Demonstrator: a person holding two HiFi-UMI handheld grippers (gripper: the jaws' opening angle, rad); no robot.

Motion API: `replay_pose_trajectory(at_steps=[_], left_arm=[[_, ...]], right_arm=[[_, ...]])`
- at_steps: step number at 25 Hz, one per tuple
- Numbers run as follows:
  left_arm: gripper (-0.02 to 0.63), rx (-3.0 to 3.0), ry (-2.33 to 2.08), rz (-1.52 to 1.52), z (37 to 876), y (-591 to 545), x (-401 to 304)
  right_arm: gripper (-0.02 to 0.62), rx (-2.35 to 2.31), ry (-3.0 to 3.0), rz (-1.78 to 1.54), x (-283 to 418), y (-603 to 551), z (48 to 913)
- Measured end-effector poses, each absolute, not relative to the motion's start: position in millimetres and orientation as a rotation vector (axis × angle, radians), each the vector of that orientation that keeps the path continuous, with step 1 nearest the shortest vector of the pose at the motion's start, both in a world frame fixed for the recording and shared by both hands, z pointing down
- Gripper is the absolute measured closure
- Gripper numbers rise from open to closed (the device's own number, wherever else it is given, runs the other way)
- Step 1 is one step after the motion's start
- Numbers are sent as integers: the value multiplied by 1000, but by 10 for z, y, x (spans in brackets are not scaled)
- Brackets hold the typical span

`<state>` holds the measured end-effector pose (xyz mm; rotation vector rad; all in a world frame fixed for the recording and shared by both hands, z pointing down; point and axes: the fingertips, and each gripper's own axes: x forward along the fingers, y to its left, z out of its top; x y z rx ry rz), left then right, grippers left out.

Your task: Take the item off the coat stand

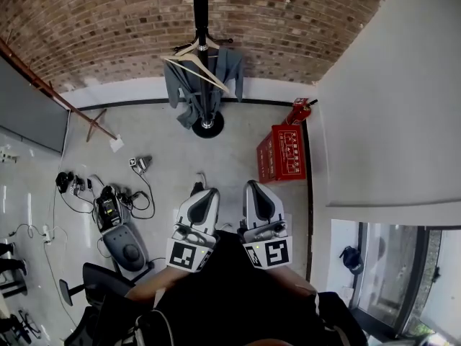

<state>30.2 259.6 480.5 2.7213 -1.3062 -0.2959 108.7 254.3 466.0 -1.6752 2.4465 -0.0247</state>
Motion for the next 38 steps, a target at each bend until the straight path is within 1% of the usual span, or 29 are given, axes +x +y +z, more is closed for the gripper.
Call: replay_pose_trajectory(at_steps=[8, 13, 21, 31, 38], left_arm=[[591, 2720, -1317, -337, 4668, 1692, 100], [591, 2724, -1365, -442, 4503, 1161, -67], [591, 2747, -1328, -359, 4534, 657, -207], [591, 2745, -1199, -336, 4616, 190, -245], [591, 2793, -1166, -323, 4566, -150, -274]], right_arm=[[577, -1703, 2429, 23, 896, 1654, 4461], [577, -1641, 2507, 88, 653, 1217, 4345], [577, -1635, 2519, 82, 427, 642, 4231], [576, -1673, 2514, 86, 298, 87, 4210], [577, -1750, 2436, 99, 439, -265, 4161]])
